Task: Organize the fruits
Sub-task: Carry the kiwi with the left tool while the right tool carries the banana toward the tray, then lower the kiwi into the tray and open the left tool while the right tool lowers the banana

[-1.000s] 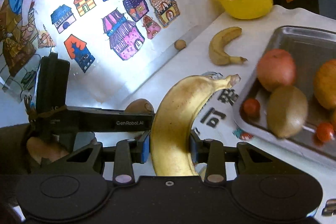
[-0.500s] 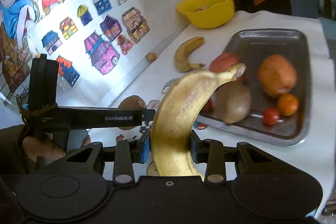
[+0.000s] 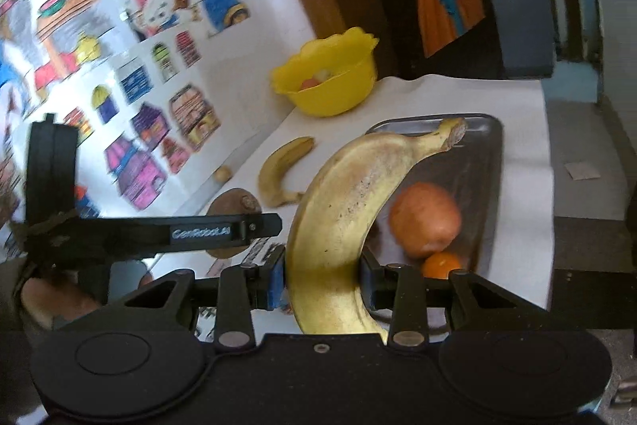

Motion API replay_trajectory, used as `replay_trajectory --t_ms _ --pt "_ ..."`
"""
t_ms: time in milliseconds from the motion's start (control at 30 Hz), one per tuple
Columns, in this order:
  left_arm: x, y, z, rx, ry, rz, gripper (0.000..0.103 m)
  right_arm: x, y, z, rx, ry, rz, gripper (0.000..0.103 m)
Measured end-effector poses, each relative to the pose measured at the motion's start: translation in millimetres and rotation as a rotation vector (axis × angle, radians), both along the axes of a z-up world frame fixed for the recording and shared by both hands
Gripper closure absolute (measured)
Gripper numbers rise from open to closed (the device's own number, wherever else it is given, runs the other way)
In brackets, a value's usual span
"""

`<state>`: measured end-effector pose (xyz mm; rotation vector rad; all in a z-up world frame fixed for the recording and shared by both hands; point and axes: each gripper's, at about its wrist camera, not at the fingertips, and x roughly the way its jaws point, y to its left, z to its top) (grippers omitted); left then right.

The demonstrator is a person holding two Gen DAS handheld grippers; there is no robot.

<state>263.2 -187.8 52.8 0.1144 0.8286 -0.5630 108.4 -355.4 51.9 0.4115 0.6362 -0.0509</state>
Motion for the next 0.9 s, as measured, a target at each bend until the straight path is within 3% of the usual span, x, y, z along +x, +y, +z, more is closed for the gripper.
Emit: replay_trajectory --t_ms 200,400,900 --pt "6 -22 5 -0.013 -0.011 -0.015 0.036 14 -20 5 -0.02 0.011 -0.037 0.064" --pt "22 -39 5 0.002 -0.044 -0.027 0.036 33 -36 -5 0.029 0.034 -0.063 0.064" --pt "69 -72 -2 0.012 -0.067 -0.05 0.036 72 -36 -17 0.036 0.054 -0.035 0.064"
